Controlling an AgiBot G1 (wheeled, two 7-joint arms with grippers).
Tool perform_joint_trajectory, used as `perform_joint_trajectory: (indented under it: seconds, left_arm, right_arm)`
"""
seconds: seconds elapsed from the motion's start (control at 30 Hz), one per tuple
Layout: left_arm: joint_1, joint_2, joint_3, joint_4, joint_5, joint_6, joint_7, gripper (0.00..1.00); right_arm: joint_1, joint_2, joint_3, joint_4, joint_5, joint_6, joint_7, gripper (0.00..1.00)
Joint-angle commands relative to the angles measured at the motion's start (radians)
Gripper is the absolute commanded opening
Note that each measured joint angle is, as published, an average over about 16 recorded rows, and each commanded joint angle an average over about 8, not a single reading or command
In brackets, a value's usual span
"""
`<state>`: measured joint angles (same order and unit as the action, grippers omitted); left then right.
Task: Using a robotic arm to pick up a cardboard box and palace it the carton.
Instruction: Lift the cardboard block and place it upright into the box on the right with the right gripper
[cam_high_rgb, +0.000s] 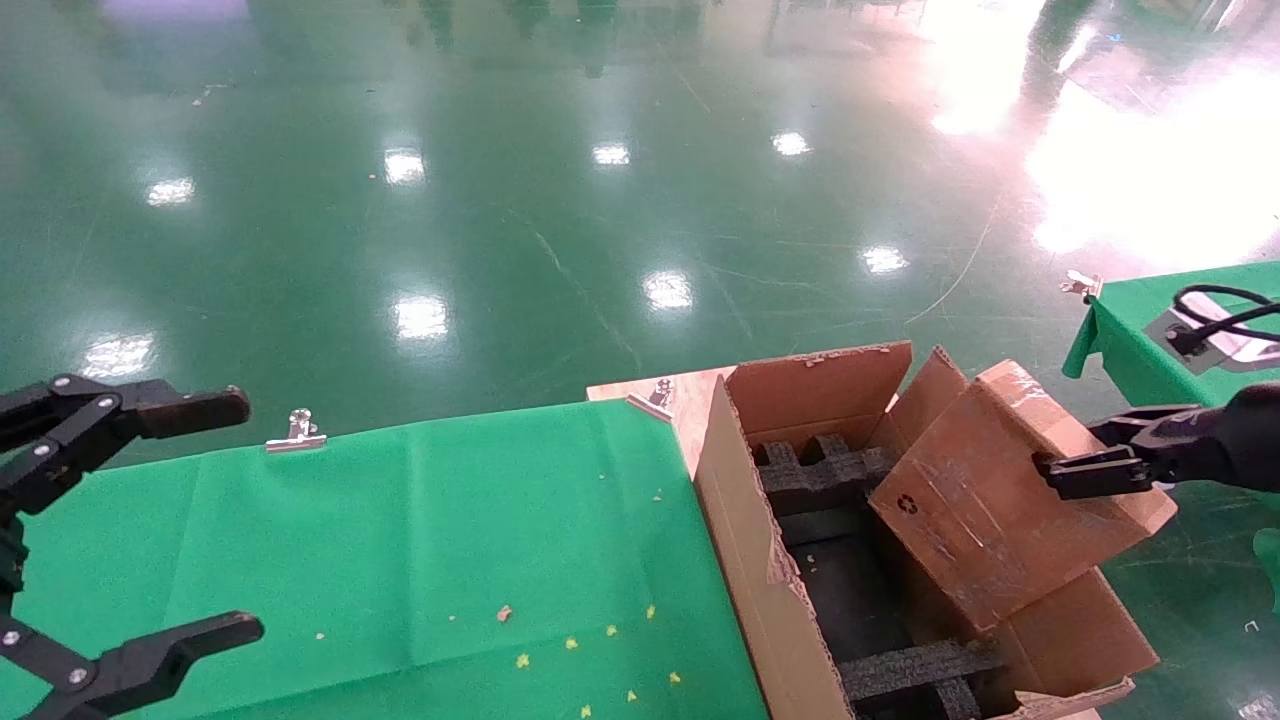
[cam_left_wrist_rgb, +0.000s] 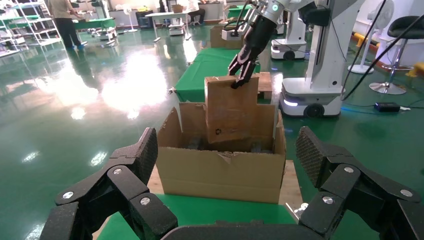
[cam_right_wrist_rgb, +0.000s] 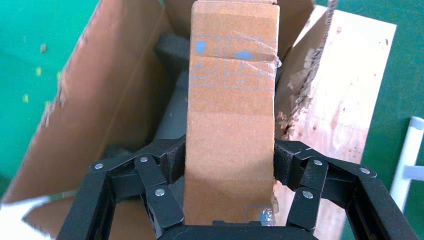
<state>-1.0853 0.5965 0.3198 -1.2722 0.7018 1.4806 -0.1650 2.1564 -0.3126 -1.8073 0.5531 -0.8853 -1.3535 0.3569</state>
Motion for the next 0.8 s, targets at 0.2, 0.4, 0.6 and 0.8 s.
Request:
perform_joint_trajectory:
  seconds: [0.2, 0.4, 0.6, 0.8]
  left_arm:
    - [0.000, 0.000, 0.000, 0.000, 0.000, 0.000, 0.000, 1.00]
    - [0.000, 0.000, 0.000, 0.000, 0.000, 0.000, 0.000, 1.00]
    - [0.000, 0.000, 0.000, 0.000, 0.000, 0.000, 0.000, 1.00]
    - [0.000, 0.000, 0.000, 0.000, 0.000, 0.000, 0.000, 1.00]
  right_arm:
    - [-0.037, 0.037, 0.004, 0.031, 0.054, 0.055, 0.061, 0.00]
    - [-0.042, 0.042, 0.006, 0.038, 0.064, 0.060, 0.062, 0.00]
    - [-0.037, 0.034, 0.005, 0.030, 0.053, 0.053, 0.060, 0.00]
    - [-0.067, 0.019, -0.015, 0.042, 0.043, 0.109, 0.155, 0.00]
